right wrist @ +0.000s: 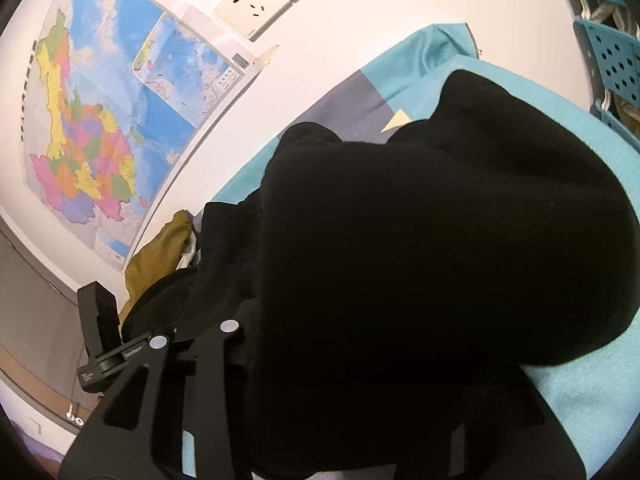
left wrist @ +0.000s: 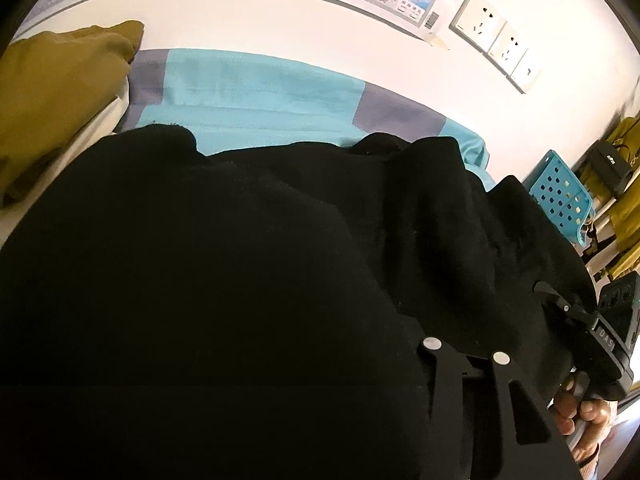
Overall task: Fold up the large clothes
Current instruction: 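Lift the black jacket bundle with both grippers clamping it from opposite sides, then carry the jacket bundle with both grippers over the mustard clothes stack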
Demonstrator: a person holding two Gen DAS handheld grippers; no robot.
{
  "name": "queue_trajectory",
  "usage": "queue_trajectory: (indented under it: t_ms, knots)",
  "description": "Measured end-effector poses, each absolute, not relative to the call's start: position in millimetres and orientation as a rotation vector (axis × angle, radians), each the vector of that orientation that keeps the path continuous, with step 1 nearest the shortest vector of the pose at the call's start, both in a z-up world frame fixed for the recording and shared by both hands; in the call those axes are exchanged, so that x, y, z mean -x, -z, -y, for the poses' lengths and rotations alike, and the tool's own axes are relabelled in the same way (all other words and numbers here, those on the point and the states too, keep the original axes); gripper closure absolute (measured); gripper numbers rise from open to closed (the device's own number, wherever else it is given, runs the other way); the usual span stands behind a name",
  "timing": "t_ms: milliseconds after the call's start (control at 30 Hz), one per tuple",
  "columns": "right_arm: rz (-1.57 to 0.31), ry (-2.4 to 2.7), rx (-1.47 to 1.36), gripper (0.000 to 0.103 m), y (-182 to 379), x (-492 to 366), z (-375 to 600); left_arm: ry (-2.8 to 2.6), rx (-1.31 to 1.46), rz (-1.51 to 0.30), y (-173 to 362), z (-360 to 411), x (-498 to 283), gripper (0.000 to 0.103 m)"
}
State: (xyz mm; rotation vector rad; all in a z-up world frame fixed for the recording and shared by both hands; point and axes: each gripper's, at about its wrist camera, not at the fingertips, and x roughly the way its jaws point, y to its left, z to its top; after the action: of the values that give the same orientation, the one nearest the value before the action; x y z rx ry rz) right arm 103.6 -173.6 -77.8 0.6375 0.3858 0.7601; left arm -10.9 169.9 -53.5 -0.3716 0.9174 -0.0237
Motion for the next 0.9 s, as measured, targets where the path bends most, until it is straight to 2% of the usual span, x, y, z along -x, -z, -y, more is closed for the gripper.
queue_trajectory:
  t_ms: [33, 100, 167, 300, 367, 500, 533, 567, 633, 733, 767, 833, 867, 900]
  knots:
    - [-0.393, -0.766, -0.647, 0.054, 78.5, -105.4, 173.4, 0.022, 0.374, -0.921, 53.5, -170.0, 9.6, 0.051]
    - [-0.400, -0.779, -0.657, 0.042, 79.5, -108.7, 171.8, 0.025, 0.380, -0.928, 54.7, -170.7, 7.3, 0.048]
    - [-0.401, -0.776, -0.649, 0.040, 77.7, -108.9, 167.9, 0.024, 0.378, -0.926, 55.5, -170.6, 6.8, 0.048]
    - [-0.387, -0.753, -0.609, 0.068, 68.4, -101.0, 166.6, 0.028, 0.361, -0.924, 50.4, -170.0, 9.8, 0.059]
    - [-0.365, -0.795, -0.648, 0.073, 63.6, -90.4, 174.8, 0.043, 0.369, -0.925, 44.8, -171.9, 13.1, 0.067]
    - [-0.316, -0.852, -0.686, 0.076, 56.0, -58.0, 190.3, 0.126, 0.429, -0.906, 23.6, -186.6, 33.9, 0.068]
    - [-0.315, -0.846, -0.676, 0.075, 56.7, -51.4, 191.3, 0.151, 0.443, -0.895, 19.5, -190.9, 38.8, 0.063]
    - [-0.338, -0.830, -0.665, 0.069, 60.2, -49.5, 189.8, 0.162, 0.449, -0.897, 18.3, -195.2, 42.3, 0.054]
    - [-0.389, -0.807, -0.635, 0.063, 70.1, -54.4, 184.3, 0.156, 0.440, -0.923, 25.7, -200.2, 41.1, 0.051]
    - [-0.472, -0.785, -0.668, 0.049, 91.3, -71.4, 178.1, 0.146, 0.452, -0.998, 53.6, -204.8, 31.7, 0.046]
    - [-0.471, -0.778, -0.672, 0.040, 94.2, -73.1, 177.6, 0.156, 0.460, -0.989, 56.7, -205.1, 31.8, 0.044]
    - [-0.447, -0.772, -0.686, 0.038, 98.0, -75.6, 176.9, 0.175, 0.438, -0.964, 56.6, -201.8, 33.4, 0.034]
    - [-0.444, -0.768, -0.678, 0.036, 97.1, -76.0, 174.5, 0.193, 0.446, -0.961, 56.9, -200.5, 31.9, 0.025]
    - [-0.438, -0.766, -0.664, 0.035, 96.0, -76.5, 169.6, 0.212, 0.451, -0.956, 58.0, -198.7, 30.2, 0.022]
